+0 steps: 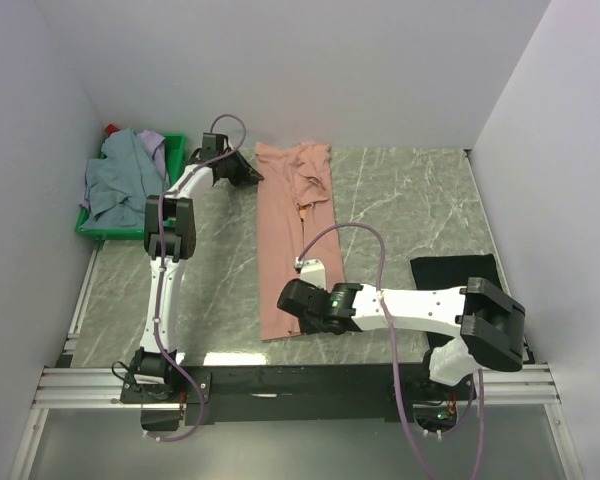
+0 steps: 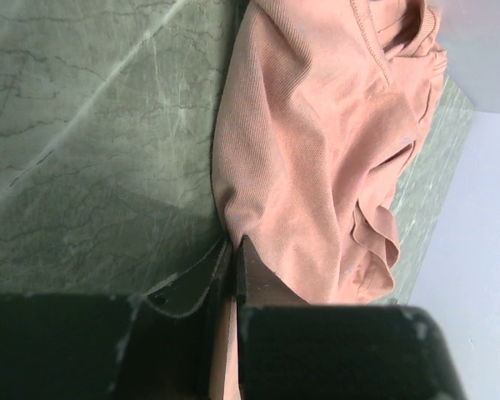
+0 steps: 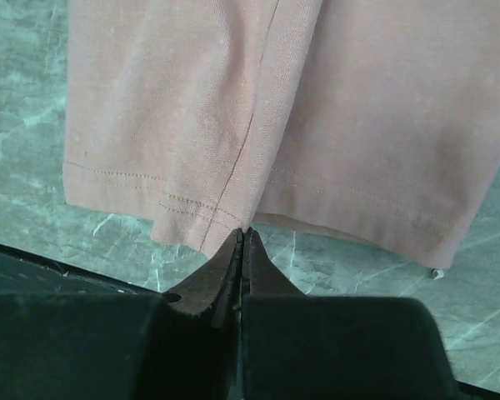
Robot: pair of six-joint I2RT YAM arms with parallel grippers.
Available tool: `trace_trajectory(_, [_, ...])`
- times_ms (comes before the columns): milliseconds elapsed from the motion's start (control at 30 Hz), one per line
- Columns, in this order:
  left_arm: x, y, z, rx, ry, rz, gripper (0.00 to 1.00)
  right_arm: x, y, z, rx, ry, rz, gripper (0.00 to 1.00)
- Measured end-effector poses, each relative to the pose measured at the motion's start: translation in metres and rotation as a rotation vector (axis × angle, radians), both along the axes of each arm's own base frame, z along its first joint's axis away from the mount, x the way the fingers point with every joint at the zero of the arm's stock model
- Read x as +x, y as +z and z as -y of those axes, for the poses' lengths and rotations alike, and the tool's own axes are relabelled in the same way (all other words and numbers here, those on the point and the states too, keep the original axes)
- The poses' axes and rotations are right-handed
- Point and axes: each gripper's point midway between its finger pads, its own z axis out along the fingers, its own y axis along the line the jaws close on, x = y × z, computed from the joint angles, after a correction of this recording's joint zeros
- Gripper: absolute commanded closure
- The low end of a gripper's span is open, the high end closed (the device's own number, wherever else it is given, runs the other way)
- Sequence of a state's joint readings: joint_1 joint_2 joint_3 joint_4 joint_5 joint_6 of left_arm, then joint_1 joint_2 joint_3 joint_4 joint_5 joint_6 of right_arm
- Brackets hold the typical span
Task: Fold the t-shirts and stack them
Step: Fold the tshirt
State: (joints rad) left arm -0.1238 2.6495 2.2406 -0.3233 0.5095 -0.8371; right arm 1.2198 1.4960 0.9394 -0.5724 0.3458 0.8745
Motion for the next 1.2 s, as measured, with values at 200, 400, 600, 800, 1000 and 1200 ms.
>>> trace_trajectory(200, [0.000,0.000,0.000,-0.002,-0.004,0.001,0.73,-0.003,-0.010,-0.002,-0.002,0.000,-0.021,0.78])
trace_trajectory(400, [0.000,0.012,0.001,-0.039,-0.021,0.036,0.43,-0.003,-0.009,-0.002,0.001,-0.001,-0.022,0.52])
trace_trajectory(600, [-0.024,0.021,-0.018,-0.019,-0.006,0.010,0.36,0.009,0.018,0.012,0.089,-0.047,0.009,0.51])
trace_trajectory(800, [-0.060,0.042,-0.050,0.038,0.065,-0.023,0.40,0.038,0.040,0.064,0.222,-0.211,0.043,0.50])
trace_trajectory(1000, [-0.128,0.070,-0.068,0.125,0.153,-0.037,0.50,0.044,0.020,0.113,0.273,-0.338,0.001,0.50])
trace_trajectory(1200, [-0.261,0.056,-0.046,0.230,0.155,-0.100,0.63,0.035,-0.005,0.123,0.364,-0.367,-0.087,0.51])
